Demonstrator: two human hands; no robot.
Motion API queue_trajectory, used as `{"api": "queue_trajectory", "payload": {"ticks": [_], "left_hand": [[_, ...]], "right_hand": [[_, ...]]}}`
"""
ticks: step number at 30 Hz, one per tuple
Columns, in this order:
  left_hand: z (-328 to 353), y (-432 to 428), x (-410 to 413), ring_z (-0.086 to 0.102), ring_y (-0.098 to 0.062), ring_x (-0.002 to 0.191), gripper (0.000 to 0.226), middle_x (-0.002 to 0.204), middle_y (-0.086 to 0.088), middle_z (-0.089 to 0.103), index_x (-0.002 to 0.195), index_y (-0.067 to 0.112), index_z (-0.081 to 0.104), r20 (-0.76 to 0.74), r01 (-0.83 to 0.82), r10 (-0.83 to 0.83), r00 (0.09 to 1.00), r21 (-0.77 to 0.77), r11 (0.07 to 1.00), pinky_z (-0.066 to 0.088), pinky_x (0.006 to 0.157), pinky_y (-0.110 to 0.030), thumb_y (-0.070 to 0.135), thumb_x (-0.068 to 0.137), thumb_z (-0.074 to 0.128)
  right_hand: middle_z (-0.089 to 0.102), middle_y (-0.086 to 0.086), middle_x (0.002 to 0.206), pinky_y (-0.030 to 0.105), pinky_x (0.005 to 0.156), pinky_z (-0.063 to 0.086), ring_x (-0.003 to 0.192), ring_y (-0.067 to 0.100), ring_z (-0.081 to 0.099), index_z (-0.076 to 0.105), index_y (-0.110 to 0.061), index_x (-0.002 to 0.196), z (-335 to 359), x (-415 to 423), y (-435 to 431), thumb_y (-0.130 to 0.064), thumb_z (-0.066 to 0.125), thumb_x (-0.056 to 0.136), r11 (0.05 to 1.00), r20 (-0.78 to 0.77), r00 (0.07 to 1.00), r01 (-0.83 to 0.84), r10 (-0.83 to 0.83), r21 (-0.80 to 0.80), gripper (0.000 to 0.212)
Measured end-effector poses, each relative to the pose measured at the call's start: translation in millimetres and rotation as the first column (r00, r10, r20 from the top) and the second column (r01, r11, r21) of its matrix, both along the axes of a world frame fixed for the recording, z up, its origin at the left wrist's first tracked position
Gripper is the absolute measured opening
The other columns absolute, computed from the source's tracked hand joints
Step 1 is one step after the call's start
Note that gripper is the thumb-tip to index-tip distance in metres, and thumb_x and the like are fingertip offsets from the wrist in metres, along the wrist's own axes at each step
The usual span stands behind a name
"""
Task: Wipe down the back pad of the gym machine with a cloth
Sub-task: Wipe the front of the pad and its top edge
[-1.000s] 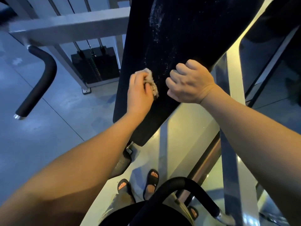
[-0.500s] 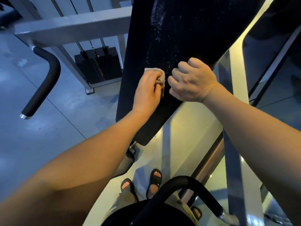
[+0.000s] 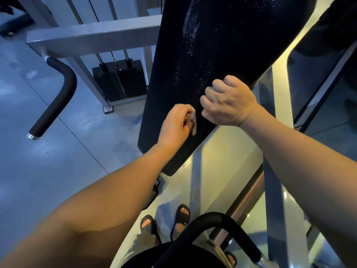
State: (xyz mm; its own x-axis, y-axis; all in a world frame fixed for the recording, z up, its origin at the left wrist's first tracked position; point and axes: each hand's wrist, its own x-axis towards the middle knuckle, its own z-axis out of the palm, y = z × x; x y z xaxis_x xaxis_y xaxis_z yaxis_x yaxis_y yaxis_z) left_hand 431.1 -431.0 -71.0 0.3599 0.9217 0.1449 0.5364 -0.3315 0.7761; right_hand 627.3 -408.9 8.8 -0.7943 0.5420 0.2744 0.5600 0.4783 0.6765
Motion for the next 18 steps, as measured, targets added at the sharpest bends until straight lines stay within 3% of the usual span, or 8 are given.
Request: {"api": "queue_trajectory", "payload": {"ticks": [3, 5, 8, 10, 13, 15, 18], "left_hand": [[-16, -3, -16, 0.051, 0.002, 0.095, 0.02, 0.113, 0.013, 0.049, 0.111, 0.026, 0.062, -0.055, 0.015, -0.021, 0.998, -0.107, 0.994, 0.04, 0.084, -0.007, 0.014, 0.095, 0.063], [-5, 14, -24, 0.052, 0.005, 0.091, 0.017, 0.11, 0.01, 0.05, 0.108, 0.027, 0.06, 0.017, -0.133, 0.135, 0.991, -0.09, 0.987, 0.043, 0.077, -0.008, 0.016, 0.095, 0.063], [24, 49, -19, 0.052, 0.006, 0.092, 0.021, 0.112, 0.005, 0.051, 0.111, 0.016, 0.062, 0.188, -0.371, 0.357, 0.915, 0.041, 0.928, 0.043, 0.08, -0.009, 0.008, 0.092, 0.058], [32, 61, -9, 0.052, 0.002, 0.099, 0.027, 0.116, 0.005, 0.053, 0.114, 0.014, 0.062, 0.182, -0.33, 0.309, 0.934, 0.101, 0.938, 0.038, 0.087, -0.005, 0.003, 0.09, 0.054], [21, 52, -4, 0.048, 0.0, 0.101, 0.029, 0.118, 0.008, 0.053, 0.116, 0.015, 0.06, 0.131, -0.297, 0.282, 0.95, 0.107, 0.949, 0.036, 0.084, -0.003, 0.003, 0.09, 0.054], [8, 38, -9, 0.049, 0.0, 0.1, 0.028, 0.119, 0.008, 0.054, 0.116, 0.018, 0.061, 0.068, -0.261, 0.257, 0.964, 0.042, 0.965, 0.036, 0.084, -0.002, 0.005, 0.091, 0.057], [7, 32, -21, 0.058, -0.002, 0.09, 0.021, 0.111, 0.007, 0.061, 0.11, 0.025, 0.064, -0.007, -0.2, 0.201, 0.98, -0.146, 0.969, 0.05, 0.083, -0.014, 0.013, 0.093, 0.064]], "right_hand": [[0.05, 0.004, 0.067, 0.037, 0.064, 0.033, 0.066, 0.025, 0.045, 0.05, -0.014, 0.07, 0, 1, 0, -0.028, 0.039, 0.101, 1.0, 0.008, 1.0, 0.003, -0.003, -0.009, 0.036], [0.051, 0.004, 0.068, 0.037, 0.064, 0.034, 0.066, 0.025, 0.046, 0.05, -0.014, 0.071, -1, 2, 1, -0.028, 0.036, 0.103, 1.0, 0.015, 1.0, -0.005, 0.005, -0.011, 0.037], [0.049, 0.005, 0.066, 0.036, 0.064, 0.033, 0.065, 0.025, 0.044, 0.047, -0.013, 0.07, -2, 2, 0, -0.026, 0.034, 0.102, 1.0, 0.002, 1.0, -0.002, 0.002, 0.001, 0.037], [0.047, 0.004, 0.065, 0.036, 0.063, 0.029, 0.064, 0.024, 0.04, 0.044, -0.013, 0.068, -1, 1, 1, -0.025, 0.034, 0.101, 1.0, 0.005, 1.0, 0.009, -0.009, 0.019, 0.036], [0.047, 0.004, 0.065, 0.037, 0.064, 0.025, 0.064, 0.024, 0.04, 0.046, -0.013, 0.068, -2, 0, 0, -0.026, 0.034, 0.101, 1.0, 0.018, 1.0, 0.016, -0.016, 0.014, 0.037], [0.048, 0.004, 0.065, 0.037, 0.065, 0.024, 0.065, 0.024, 0.041, 0.048, -0.013, 0.069, -1, 1, 0, -0.027, 0.034, 0.102, 1.0, 0.023, 1.0, 0.016, -0.016, 0.015, 0.038], [0.051, 0.004, 0.066, 0.037, 0.065, 0.026, 0.065, 0.024, 0.044, 0.051, -0.013, 0.07, 2, -1, 0, -0.028, 0.034, 0.103, 1.0, 0.035, 0.999, 0.01, -0.01, -0.005, 0.04]]}}
